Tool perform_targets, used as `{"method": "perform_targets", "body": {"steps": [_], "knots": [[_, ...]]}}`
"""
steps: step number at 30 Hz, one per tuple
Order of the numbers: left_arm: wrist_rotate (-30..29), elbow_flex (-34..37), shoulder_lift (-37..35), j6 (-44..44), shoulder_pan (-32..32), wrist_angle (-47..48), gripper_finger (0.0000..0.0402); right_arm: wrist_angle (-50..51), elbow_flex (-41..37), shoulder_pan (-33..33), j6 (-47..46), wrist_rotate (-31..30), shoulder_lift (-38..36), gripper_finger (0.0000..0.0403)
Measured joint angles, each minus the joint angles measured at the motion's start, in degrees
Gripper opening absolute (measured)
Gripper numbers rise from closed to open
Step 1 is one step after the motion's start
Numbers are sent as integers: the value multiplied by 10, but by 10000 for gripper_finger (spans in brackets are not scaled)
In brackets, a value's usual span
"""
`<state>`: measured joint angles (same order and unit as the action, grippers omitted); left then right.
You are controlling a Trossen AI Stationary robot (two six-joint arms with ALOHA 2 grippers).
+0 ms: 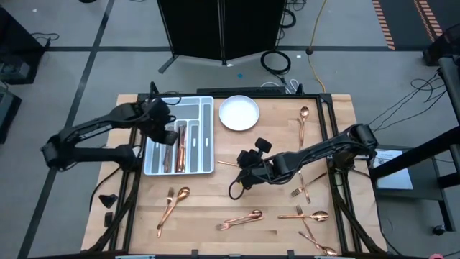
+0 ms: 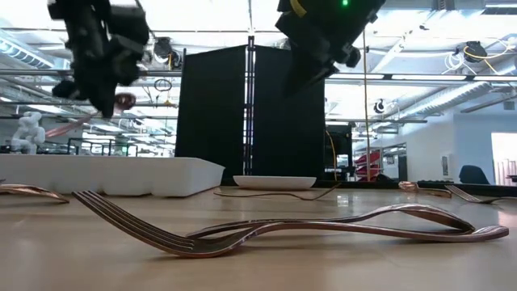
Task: Sort silverware
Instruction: Put the spoon on the silverware tray
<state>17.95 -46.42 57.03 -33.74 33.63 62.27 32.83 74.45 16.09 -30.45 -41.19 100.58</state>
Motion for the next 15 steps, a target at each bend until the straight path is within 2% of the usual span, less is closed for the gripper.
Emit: {"method": "perform_targets", "body": {"steps": [3,15], "knots": [[46,20,32,11,37,-9,0,4,0,6,-2,10,7,61],[45,21,174,41,153,-18,0,24,0,44,-6,10,23,61]]}}
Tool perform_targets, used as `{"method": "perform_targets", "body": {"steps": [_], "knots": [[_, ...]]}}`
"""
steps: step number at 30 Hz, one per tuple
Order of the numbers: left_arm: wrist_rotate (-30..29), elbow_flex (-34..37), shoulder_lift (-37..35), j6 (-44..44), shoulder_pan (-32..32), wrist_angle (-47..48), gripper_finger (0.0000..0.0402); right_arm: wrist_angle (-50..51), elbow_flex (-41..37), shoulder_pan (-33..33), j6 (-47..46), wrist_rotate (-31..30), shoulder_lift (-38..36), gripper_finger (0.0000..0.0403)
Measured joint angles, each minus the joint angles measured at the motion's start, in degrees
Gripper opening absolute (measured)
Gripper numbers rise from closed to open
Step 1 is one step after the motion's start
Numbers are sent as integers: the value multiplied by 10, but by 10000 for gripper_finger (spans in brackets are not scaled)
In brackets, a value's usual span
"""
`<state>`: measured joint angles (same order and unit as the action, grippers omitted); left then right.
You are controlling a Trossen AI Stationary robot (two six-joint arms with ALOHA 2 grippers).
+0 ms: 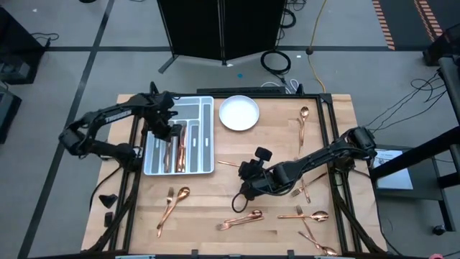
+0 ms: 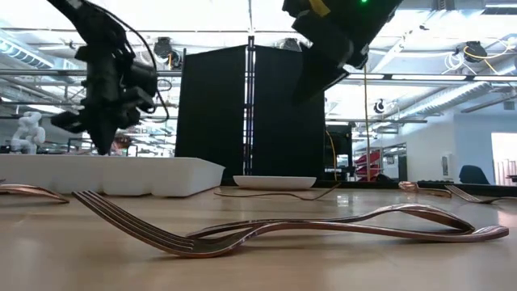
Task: Sort silverware
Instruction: Put the spoon on the silverware tray
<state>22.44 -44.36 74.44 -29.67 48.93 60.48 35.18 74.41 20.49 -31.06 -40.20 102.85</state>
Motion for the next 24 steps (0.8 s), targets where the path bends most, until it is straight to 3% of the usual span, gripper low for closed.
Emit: {"method": "perform_targets", "body": {"steps": [7,14,24], "knots": [[-41,0,50,-42,6,4,4,3,0,10,6,-2,0,61],[-55,0,61,-42,2,5,45,5,0,10,6,-2,0,61],[-75,-28,60,90,6,79,115,5,0,10,7,-3,0,61]]}}
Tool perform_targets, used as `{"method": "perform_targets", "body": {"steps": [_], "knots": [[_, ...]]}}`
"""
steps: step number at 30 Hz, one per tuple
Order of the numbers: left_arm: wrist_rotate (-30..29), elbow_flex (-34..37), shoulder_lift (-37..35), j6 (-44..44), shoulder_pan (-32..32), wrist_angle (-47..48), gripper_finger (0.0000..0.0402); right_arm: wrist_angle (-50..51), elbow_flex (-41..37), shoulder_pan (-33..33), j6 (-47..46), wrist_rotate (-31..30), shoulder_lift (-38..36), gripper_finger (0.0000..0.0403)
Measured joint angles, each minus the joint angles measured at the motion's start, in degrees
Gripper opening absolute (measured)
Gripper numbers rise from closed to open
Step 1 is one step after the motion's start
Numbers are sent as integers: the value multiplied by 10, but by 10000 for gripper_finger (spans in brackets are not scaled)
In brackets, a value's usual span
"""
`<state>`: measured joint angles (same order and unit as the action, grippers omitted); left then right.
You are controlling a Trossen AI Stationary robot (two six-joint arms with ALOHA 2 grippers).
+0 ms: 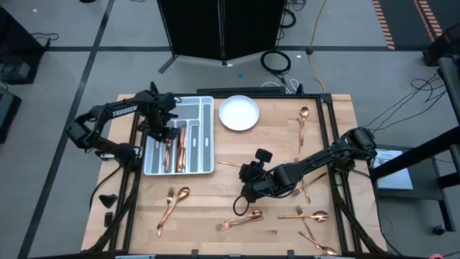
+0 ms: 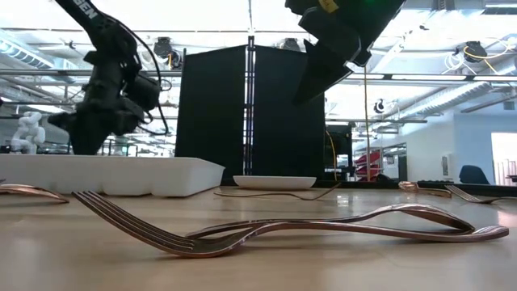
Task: Sort silverware
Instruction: Put the spoon on the silverware tray
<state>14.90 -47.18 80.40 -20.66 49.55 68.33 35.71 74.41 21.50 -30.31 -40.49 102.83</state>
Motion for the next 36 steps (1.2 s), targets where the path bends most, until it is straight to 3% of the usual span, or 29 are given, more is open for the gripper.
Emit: {"method": "perform_targets", "body": {"steps": [3,10,16,20,26,36], "knots": [[-28,-17,-24,13,-11,39,120,0,0,0,2,0,0,61],[-12,-26,-136,-19,-89,45,121,-2,0,-1,6,1,0,61],[-2,-26,-241,-113,-228,17,121,-10,0,-5,16,1,0,61],[18,-26,-276,-187,-345,-84,121,-14,0,-9,9,1,0,61],[17,-20,-247,-219,-515,-256,121,-14,0,-8,-5,2,0,61],[15,-19,-74,-265,-714,-273,121,-12,0,-8,-19,4,0,61]]}}
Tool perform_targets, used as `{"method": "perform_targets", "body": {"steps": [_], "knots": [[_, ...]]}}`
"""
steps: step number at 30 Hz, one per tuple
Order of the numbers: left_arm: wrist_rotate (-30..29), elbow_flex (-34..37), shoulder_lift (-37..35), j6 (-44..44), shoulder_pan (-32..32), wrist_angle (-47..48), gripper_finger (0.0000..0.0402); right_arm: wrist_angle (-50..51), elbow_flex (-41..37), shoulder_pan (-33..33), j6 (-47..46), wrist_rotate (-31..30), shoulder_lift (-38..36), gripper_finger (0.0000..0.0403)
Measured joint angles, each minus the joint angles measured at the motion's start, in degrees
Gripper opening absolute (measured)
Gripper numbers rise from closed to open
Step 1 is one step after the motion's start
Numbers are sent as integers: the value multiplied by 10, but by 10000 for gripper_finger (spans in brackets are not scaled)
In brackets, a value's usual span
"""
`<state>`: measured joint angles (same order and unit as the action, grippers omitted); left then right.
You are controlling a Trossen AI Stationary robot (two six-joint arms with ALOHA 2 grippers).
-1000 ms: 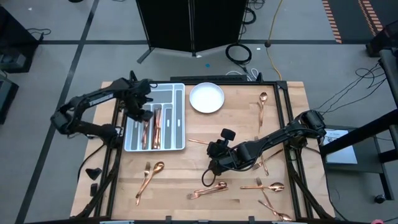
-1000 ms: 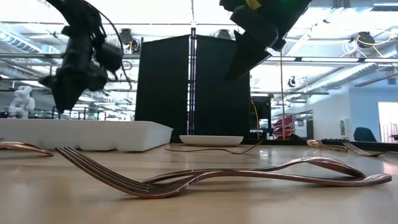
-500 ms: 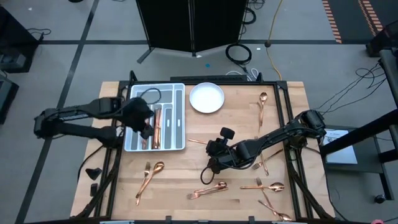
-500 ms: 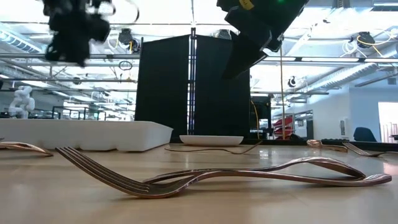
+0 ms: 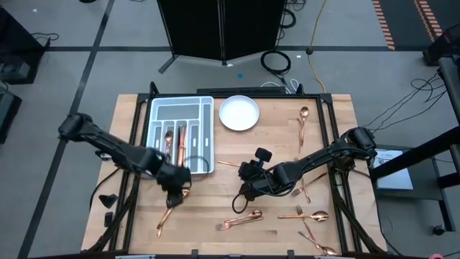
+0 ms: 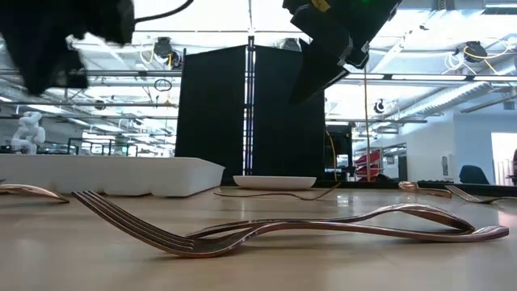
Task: Sort silverware
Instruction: Put the spoon on the silverware tray
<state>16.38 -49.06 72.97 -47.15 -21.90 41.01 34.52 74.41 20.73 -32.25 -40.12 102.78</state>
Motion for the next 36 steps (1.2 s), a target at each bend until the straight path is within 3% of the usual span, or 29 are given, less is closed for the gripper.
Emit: {"method": "perform_targets", "body": {"steps": [12,29,32,36], "knots": [[-2,0,152,-96,-69,2,121,0,0,0,3,0,0,61],[-21,-2,221,-72,-74,2,119,1,0,0,3,0,0,61],[-24,-2,222,-61,-74,3,98,1,0,0,4,0,0,61],[-31,-1,222,-61,-74,6,29,1,0,0,3,0,0,61]]}}
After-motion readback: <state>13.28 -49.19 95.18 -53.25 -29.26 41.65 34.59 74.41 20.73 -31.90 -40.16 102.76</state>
